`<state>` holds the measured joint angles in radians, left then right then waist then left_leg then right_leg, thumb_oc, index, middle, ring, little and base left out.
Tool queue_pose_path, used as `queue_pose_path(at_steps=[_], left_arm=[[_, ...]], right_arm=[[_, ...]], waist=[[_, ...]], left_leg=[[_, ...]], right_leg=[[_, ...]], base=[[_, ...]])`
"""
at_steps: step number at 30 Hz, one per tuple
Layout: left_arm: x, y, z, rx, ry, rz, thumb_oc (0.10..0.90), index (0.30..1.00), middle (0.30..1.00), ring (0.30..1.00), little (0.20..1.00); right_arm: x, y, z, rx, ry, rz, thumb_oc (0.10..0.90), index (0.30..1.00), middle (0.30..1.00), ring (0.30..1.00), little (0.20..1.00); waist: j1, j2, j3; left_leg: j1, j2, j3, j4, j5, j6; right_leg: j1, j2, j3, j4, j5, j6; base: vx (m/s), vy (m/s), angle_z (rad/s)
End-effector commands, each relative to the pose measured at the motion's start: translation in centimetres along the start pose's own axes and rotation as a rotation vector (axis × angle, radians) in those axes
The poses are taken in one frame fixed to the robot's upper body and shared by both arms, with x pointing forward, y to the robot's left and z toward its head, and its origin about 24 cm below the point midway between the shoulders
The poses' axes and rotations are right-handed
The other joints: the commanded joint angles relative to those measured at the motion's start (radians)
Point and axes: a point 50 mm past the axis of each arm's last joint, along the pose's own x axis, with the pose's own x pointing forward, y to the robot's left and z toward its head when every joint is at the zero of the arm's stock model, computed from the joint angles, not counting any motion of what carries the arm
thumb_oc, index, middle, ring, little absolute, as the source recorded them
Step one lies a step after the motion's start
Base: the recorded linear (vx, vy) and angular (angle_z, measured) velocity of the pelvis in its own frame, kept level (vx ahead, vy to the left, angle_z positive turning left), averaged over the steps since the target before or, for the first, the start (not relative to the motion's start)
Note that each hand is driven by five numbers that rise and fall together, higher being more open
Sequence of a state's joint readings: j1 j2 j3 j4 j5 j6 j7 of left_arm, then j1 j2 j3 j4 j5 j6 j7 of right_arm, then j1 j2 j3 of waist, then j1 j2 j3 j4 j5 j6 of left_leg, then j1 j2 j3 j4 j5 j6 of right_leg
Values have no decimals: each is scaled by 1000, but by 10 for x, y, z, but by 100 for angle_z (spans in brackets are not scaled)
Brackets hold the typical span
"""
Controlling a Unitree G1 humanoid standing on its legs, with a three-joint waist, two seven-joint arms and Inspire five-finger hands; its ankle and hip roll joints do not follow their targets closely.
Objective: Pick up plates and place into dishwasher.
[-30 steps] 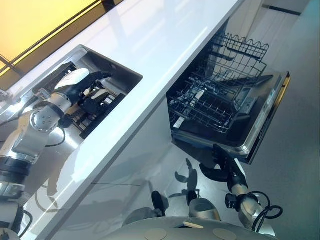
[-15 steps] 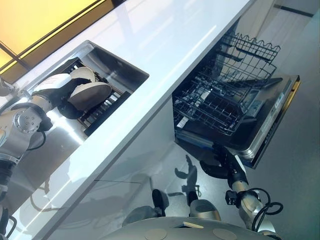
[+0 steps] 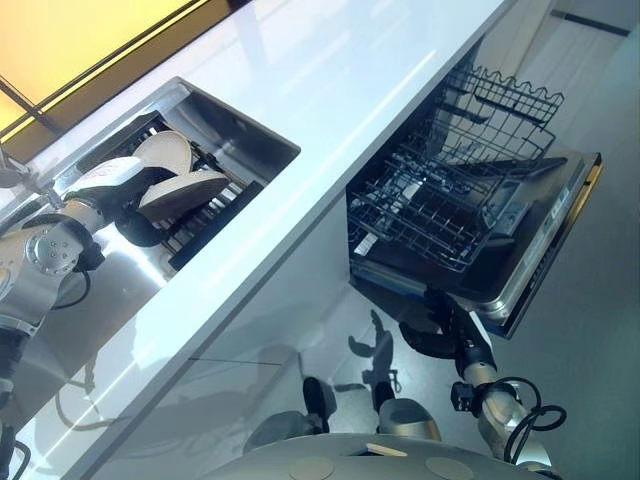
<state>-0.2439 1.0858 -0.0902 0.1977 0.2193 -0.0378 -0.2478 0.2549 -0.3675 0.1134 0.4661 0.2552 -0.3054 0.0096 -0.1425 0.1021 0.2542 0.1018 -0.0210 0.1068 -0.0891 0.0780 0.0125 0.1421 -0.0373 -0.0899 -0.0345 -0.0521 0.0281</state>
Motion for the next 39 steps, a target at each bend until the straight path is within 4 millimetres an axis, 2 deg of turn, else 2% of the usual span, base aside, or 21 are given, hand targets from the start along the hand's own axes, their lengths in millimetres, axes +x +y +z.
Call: queue_pose_path(at_steps=[1,4,11,15,21,26,29,32,35,39], left_arm=[[-10,67,2,-126,-22,368,100,300,300,300,200],[-9,65,0,-233,-28,465,100,300,300,300,200],[0,44,5,-356,-23,614,100,300,300,300,200],[4,38,15,-400,-42,717,100,300,300,300,200],[7,29,35,-430,-119,753,100,300,300,300,200],[-9,39,47,-412,-228,857,100,300,300,300,200],[-21,49,48,-377,-272,936,100,300,300,300,200],[-40,61,45,-328,-316,1055,100,300,300,300,200],[-57,71,42,-297,-350,1168,100,300,300,300,200],[-79,77,38,-265,-363,1299,100,300,300,300,200]], right_arm=[[6,-7,38,20,-219,-14,800,900,900,900,900],[5,-4,37,26,-219,-5,800,900,900,900,900],[3,4,35,55,-227,7,800,900,900,900,900],[1,7,32,71,-219,8,800,900,900,900,900],[-1,10,35,98,-249,14,800,900,900,900,900],[-2,9,68,135,-406,36,800,900,900,900,900],[-5,7,97,118,-536,31,800,900,900,900,900],[-15,2,135,85,-731,-12,800,900,900,900,900],[-23,-3,165,78,-876,-88,800,900,900,900,900],[-35,-16,195,63,-1039,-296,800,900,900,900,900]], waist=[[-15,1,-40],[-20,-3,-42],[-35,-15,-43],[-46,-26,-49],[-51,-39,-53],[-41,-46,-60],[-35,-47,-66],[-24,-45,-78],[-14,-40,-91],[3,-33,-108]], left_leg=[[19,-93,3,15,-136,24],[17,-92,13,11,-137,23],[14,-83,30,5,-137,22],[17,-75,47,2,-139,18],[23,-68,58,2,-143,17],[28,-62,54,2,-146,15],[29,-61,51,2,-147,15],[31,-60,48,2,-148,14],[34,-59,46,2,-149,13],[39,-60,44,2,-152,10]], right_leg=[[-93,34,-5,112,-61,78],[-96,35,-3,103,-56,80],[-108,39,4,109,-57,81],[-104,42,2,103,-55,81],[-94,47,-1,91,-53,78],[-81,51,-6,78,-52,75],[-76,53,-4,70,-50,73],[-70,54,-4,64,-52,71],[-66,54,-3,64,-57,69],[-59,52,-4,69,-64,66]], base=[[0,0,0],[-2,-8,-3],[-19,-18,-6],[-6,-11,-2],[-12,-24,0],[-44,-34,0],[-46,-6,-1],[-40,13,0],[-30,41,0],[-21,75,0]])
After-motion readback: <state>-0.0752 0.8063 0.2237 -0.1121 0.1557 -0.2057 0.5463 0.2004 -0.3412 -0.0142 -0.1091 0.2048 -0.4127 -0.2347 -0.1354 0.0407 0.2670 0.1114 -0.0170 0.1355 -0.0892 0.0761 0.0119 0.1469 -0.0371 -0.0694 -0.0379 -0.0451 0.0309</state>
